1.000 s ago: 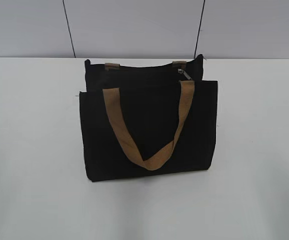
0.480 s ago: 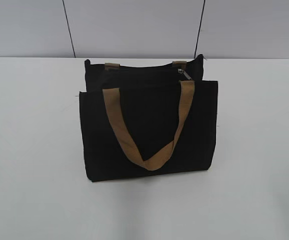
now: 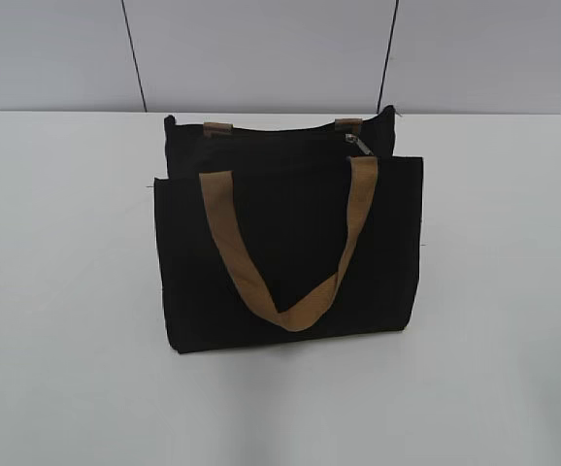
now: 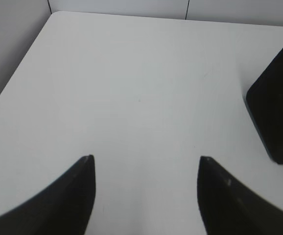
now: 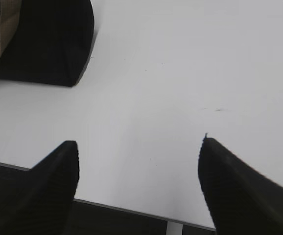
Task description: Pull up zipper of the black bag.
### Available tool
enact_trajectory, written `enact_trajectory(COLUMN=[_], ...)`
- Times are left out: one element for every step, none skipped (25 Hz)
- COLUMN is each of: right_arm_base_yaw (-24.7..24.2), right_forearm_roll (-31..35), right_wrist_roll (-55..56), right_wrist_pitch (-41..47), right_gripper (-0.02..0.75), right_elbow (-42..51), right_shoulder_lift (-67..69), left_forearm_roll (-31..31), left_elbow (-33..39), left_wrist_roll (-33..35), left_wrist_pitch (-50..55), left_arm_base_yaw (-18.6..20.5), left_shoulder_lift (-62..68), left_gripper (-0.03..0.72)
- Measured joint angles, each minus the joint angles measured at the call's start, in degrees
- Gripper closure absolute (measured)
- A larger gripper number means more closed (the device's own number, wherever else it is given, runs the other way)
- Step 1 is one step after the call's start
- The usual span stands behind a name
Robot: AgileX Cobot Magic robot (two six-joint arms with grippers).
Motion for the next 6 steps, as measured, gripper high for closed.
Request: enact_trajectory(right_arm_base_yaw=[0.0,0.0,0.0,0.0,0.0,0.0], right_forearm_roll=[0.0,0.0,0.0,0.0,0.0,0.0], right_wrist_roll=[0.0,0.0,0.0,0.0,0.0,0.0], right_wrist_pitch=[0.0,0.0,0.0,0.0,0.0,0.0], right_gripper=[0.16,0.161,0.161,0.161,0.161,0.161], right_elbow=[0.0,0.0,0.0,0.0,0.0,0.0], right_shoulder_lift=[0.0,0.0,0.0,0.0,0.0,0.0], left_forearm_roll=[0.0,0.0,0.0,-0.04,-0.04,-0.04], left_elbow=[0.0,0.0,0.0,0.0,0.0,0.0], left_wrist_roll=[0.0,0.0,0.0,0.0,0.0,0.0], left_wrist_pitch=[0.0,0.0,0.0,0.0,0.0,0.0], left_arm_base_yaw=[0.0,0.0,0.0,0.0,0.0,0.0], left_shoulder_lift=[0.0,0.0,0.0,0.0,0.0,0.0], left_gripper=[0.197,0.197,0.197,0.197,0.197,0.197])
